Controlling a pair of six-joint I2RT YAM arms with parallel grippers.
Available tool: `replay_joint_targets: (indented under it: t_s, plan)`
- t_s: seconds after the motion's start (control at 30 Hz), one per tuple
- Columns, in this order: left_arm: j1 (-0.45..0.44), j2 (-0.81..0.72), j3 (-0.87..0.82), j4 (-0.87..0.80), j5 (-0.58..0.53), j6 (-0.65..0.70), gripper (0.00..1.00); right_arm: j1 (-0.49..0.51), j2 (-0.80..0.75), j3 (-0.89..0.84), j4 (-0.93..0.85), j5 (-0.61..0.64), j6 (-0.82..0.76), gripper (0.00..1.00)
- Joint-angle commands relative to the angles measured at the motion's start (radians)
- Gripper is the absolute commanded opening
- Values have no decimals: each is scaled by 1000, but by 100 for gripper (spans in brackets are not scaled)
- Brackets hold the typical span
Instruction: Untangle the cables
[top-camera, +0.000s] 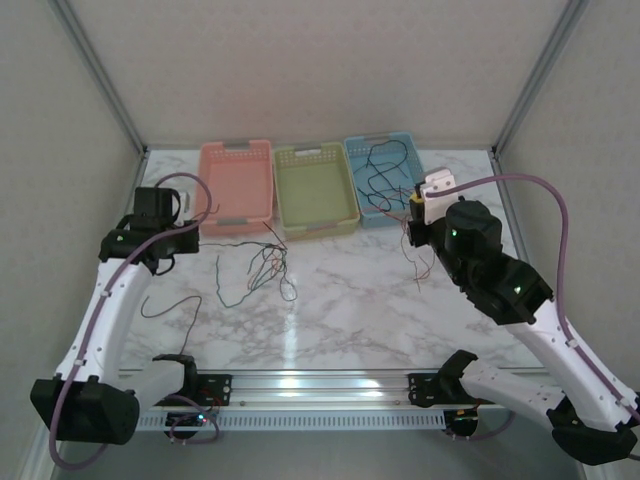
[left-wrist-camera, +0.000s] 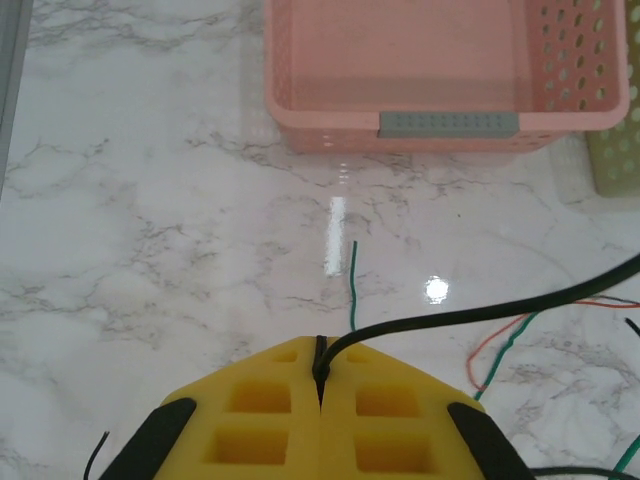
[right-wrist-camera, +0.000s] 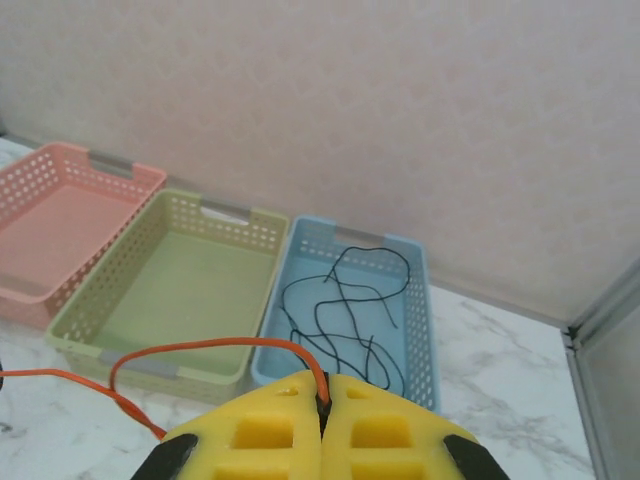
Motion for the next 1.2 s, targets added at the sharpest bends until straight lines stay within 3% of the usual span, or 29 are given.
replay_joint_targets:
  t_s: [0.0, 0.1, 0.23, 0.43, 0.57, 0.67, 0.77, 0.83, 1.0, 1.07, 1.17]
  plan:
    - [44, 3, -13, -25, -47, -53, 0, -5, -32, 39, -19, 137, -53, 0]
    - [61, 2, -16, -18, -36, -56, 0, -40, -45, 43, -27, 186, -73, 0]
    - [61, 0, -18, -11, -2, -51, 0, -45, -65, 31, -47, 17, -47, 0]
    - [61, 3, -26, -23, -34, -53, 0, -45, -28, 30, -56, 74, -41, 0]
    - [60, -22, -35, 5, 91, -31, 1, -45, -9, 36, -53, -101, -3, 0]
    - [51, -50, -48, 61, 285, -27, 16, -45, 21, 23, -29, -257, 34, 0]
    - [43, -70, -55, 84, 393, -33, 50, -45, 58, 14, -10, -375, 46, 0]
    - [33, -79, -47, 62, 418, -11, 67, -45, 73, 2, 11, -404, 51, 0]
    - [-56, -116, -14, 74, 551, 33, 77, -45, 93, -10, 44, -464, 62, 0]
    - [-150, -127, -2, 99, 556, 83, 83, -45, 97, -11, 48, -486, 65, 0]
    - [-272, -98, 23, 138, 560, 144, 85, -45, 96, -6, 47, -504, 71, 0]
